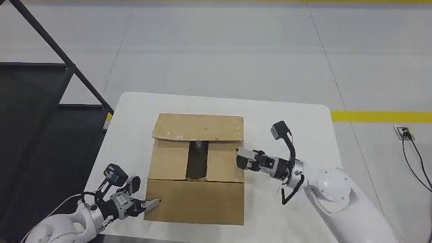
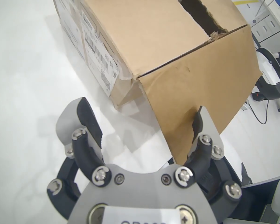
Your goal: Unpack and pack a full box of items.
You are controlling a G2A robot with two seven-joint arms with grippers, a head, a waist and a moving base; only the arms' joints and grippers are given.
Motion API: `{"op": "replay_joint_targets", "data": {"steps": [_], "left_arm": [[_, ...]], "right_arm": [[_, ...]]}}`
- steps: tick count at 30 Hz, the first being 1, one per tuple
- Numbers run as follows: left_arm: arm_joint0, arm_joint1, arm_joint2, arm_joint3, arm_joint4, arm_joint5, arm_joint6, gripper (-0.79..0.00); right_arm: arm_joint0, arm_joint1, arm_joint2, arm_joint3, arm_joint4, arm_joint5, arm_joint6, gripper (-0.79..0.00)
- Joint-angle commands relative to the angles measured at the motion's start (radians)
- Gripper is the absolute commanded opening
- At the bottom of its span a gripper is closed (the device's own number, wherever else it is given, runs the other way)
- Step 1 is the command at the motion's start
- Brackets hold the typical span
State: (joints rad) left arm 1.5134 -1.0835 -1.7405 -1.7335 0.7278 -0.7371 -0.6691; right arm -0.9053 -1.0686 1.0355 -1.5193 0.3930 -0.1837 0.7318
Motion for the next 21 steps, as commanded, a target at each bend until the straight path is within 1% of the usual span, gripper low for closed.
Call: {"op": "replay_joint_targets", "data": {"steps": [1, 4, 7, 11, 15, 18, 21], "left_arm": [[0.0, 0.0, 0.0, 0.0, 0.0, 0.0, 0.0, 0.0], [0.0, 0.0, 0.0, 0.0, 0.0, 0.0, 0.0, 0.0], [0.0, 0.0, 0.0, 0.0, 0.0, 0.0, 0.0, 0.0], [0.0, 0.0, 0.0, 0.0, 0.0, 0.0, 0.0, 0.0], [0.0, 0.0, 0.0, 0.0, 0.0, 0.0, 0.0, 0.0], [0.0, 0.0, 0.0, 0.0, 0.0, 0.0, 0.0, 0.0], [0.0, 0.0, 0.0, 0.0, 0.0, 0.0, 0.0, 0.0]], "right_arm": [[0.038, -0.013, -0.023, 0.044, 0.035, 0.024, -0.015, 0.0], [0.073, -0.029, -0.037, 0.105, 0.106, 0.019, -0.021, 0.0], [0.107, -0.042, -0.052, 0.158, 0.109, 0.042, -0.063, 0.0], [0.146, -0.059, -0.077, 0.206, 0.124, 0.06, -0.062, 0.0], [0.164, -0.069, -0.081, 0.226, 0.15, 0.038, -0.013, 0.0], [0.158, -0.068, -0.064, 0.228, 0.162, 0.013, 0.018, 0.0], [0.152, -0.066, -0.046, 0.23, 0.158, 0.015, 0.03, 0.0]]}}
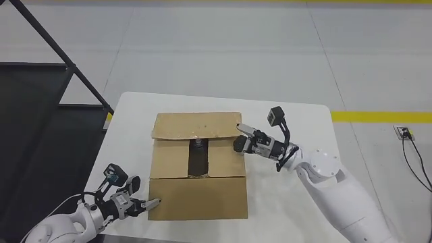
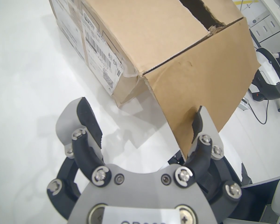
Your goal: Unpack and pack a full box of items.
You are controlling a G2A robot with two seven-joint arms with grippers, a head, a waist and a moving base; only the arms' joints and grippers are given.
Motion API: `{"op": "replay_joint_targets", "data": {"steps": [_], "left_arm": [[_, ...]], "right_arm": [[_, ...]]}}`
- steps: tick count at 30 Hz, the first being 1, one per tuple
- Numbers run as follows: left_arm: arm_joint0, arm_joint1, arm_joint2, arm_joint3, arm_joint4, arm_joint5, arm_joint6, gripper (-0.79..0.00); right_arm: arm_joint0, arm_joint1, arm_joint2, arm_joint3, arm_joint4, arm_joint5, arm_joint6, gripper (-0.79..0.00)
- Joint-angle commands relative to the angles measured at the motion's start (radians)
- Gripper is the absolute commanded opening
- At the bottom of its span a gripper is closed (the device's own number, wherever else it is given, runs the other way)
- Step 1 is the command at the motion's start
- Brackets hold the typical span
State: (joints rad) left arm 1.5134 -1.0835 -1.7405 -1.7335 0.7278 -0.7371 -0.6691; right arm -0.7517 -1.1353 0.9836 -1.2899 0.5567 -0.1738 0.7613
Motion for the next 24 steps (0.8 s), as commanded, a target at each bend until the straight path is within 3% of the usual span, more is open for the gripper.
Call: {"op": "replay_joint_targets", "data": {"steps": [1, 12, 24], "left_arm": [[0.0, 0.0, 0.0, 0.0, 0.0, 0.0, 0.0, 0.0], [0.0, 0.0, 0.0, 0.0, 0.0, 0.0, 0.0, 0.0], [0.0, 0.0, 0.0, 0.0, 0.0, 0.0, 0.0, 0.0]], "right_arm": [[-0.002, 0.0, 0.007, -0.001, -0.01, 0.012, 0.0, 0.0], [0.051, -0.028, -0.03, 0.052, -0.024, 0.063, -0.021, 0.0], [0.049, -0.026, 0.01, 0.051, -0.017, 0.064, 0.095, 0.0]]}}
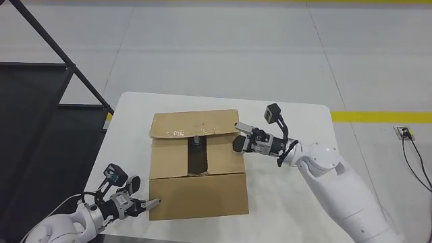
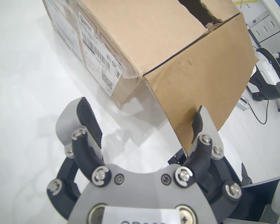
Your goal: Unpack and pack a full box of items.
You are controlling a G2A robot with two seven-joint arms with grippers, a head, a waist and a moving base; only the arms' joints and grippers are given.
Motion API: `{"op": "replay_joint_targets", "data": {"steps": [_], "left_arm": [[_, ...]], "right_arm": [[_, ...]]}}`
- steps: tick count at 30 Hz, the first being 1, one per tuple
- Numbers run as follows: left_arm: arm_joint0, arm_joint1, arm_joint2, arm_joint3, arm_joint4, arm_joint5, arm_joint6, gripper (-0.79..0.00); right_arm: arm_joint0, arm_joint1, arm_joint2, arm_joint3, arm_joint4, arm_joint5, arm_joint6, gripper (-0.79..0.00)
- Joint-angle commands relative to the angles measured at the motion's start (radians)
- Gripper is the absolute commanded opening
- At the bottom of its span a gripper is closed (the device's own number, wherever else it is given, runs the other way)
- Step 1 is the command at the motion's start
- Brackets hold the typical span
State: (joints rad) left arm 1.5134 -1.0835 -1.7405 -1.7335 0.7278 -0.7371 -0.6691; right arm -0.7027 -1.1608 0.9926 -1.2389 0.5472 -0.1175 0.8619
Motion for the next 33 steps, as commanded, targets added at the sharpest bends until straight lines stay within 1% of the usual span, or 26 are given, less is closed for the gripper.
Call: {"op": "replay_joint_targets", "data": {"steps": [1, 8, 13, 16, 18, 20, 24, 26, 33], "left_arm": [[0.0, 0.0, 0.0, 0.0, 0.0, 0.0, 0.0, 0.0], [0.0, 0.0, 0.0, 0.0, 0.0, 0.0, 0.0, 0.0], [0.0, 0.0, 0.0, 0.0, 0.0, 0.0, 0.0, 0.0], [0.0, 0.0, 0.0, 0.0, 0.0, 0.0, 0.0, 0.0], [0.0, 0.0, 0.0, 0.0, 0.0, 0.0, 0.0, 0.0], [0.0, 0.0, 0.0, 0.0, 0.0, 0.0, 0.0, 0.0], [0.0, 0.0, 0.0, 0.0, 0.0, 0.0, 0.0, 0.0], [0.0, 0.0, 0.0, 0.0, 0.0, 0.0, 0.0, 0.0], [0.0, 0.0, 0.0, 0.0, 0.0, 0.0, 0.0, 0.0]], "right_arm": [[0.002, -0.002, -0.002, 0.001, -0.017, 0.018, -0.014, 0.0], [0.035, -0.021, -0.029, 0.045, -0.011, 0.041, -0.038, 0.0], [0.07, -0.044, -0.051, 0.086, 0.005, 0.015, -0.113, 0.0], [0.096, -0.063, -0.064, 0.107, 0.007, -0.015, -0.198, 0.0], [0.116, -0.078, -0.076, 0.117, -0.009, -0.051, -0.297, 0.0], [0.133, -0.09, -0.088, 0.121, -0.035, -0.071, -0.372, 0.0], [0.202, -0.126, -0.132, 0.166, -0.084, -0.082, -0.501, 0.0], [0.214, -0.137, -0.138, 0.185, -0.059, -0.077, -0.521, 0.0], [0.214, -0.137, -0.138, 0.185, -0.059, -0.077, -0.521, 0.0]]}}
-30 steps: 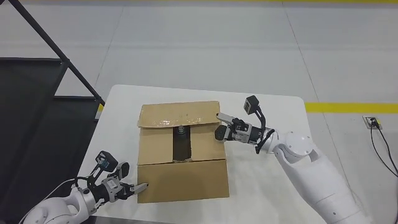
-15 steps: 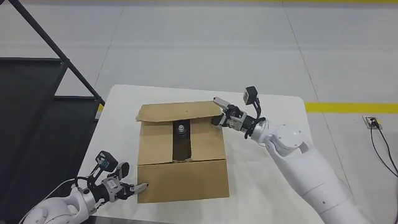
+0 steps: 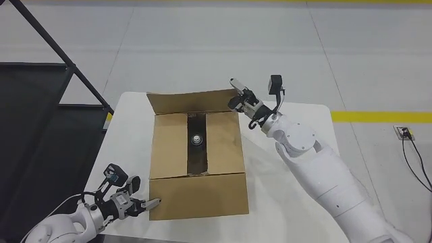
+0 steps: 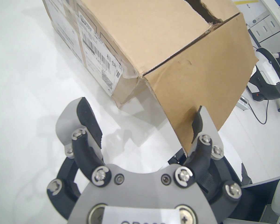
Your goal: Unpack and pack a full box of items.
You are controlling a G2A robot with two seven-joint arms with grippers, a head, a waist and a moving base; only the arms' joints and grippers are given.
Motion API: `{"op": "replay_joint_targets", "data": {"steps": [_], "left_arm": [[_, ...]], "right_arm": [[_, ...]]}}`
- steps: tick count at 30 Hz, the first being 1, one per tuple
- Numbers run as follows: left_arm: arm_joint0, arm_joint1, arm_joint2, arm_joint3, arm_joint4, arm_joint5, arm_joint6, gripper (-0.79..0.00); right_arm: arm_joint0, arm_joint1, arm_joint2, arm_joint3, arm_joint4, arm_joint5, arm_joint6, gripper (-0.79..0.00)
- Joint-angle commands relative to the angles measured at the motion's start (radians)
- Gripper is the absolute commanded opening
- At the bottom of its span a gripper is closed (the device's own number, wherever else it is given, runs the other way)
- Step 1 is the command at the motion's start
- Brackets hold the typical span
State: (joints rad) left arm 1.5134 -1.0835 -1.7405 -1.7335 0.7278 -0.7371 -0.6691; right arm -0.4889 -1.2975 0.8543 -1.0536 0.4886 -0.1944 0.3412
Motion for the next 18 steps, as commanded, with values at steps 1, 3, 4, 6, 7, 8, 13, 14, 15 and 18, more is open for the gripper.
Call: {"op": "replay_joint_targets", "data": {"steps": [1, 3, 4, 6, 7, 8, 13, 14, 15, 18], "left_arm": [[0.0, 0.0, 0.0, 0.0, 0.0, 0.0, 0.0, 0.0], [0.0, 0.0, 0.0, 0.0, 0.0, 0.0, 0.0, 0.0], [0.0, 0.0, 0.0, 0.0, 0.0, 0.0, 0.0, 0.0], [0.0, 0.0, 0.0, 0.0, 0.0, 0.0, 0.0, 0.0], [0.0, 0.0, 0.0, 0.0, 0.0, 0.0, 0.0, 0.0], [0.002, 0.0, 0.005, -0.004, 0.002, 0.007, 0.009, 0.0], [0.013, 0.005, 0.014, -0.023, 0.033, 0.005, 0.024, 0.0], [0.015, 0.006, 0.014, -0.025, 0.036, 0.007, 0.028, 0.0], [0.017, 0.007, 0.013, -0.026, 0.038, 0.008, 0.031, 0.0], [0.03, 0.01, 0.01, -0.031, 0.035, 0.018, 0.049, 0.0]], "right_arm": [[0.0, 0.0, 0.0, 0.0, 0.0, 0.0, 0.0, 0.0], [0.0, 0.0, 0.0, 0.0, 0.0, 0.0, 0.0, 0.0], [0.0, 0.0, 0.0, 0.0, 0.0, 0.0, 0.0, 0.0], [-0.009, -0.002, -0.001, -0.01, -0.008, 0.002, -0.02, 0.0], [-0.012, -0.004, -0.004, -0.018, -0.013, 0.008, -0.031, 0.0], [-0.009, -0.01, -0.01, -0.021, -0.02, 0.021, -0.052, 0.0], [0.084, -0.066, -0.069, 0.07, -0.006, 0.08, -0.142, 0.0], [0.11, -0.079, -0.085, 0.105, -0.019, 0.096, -0.177, 0.0], [0.127, -0.089, -0.096, 0.128, -0.028, 0.106, -0.204, 0.0], [0.202, -0.141, -0.151, 0.248, -0.047, 0.143, -0.278, 0.0]]}}
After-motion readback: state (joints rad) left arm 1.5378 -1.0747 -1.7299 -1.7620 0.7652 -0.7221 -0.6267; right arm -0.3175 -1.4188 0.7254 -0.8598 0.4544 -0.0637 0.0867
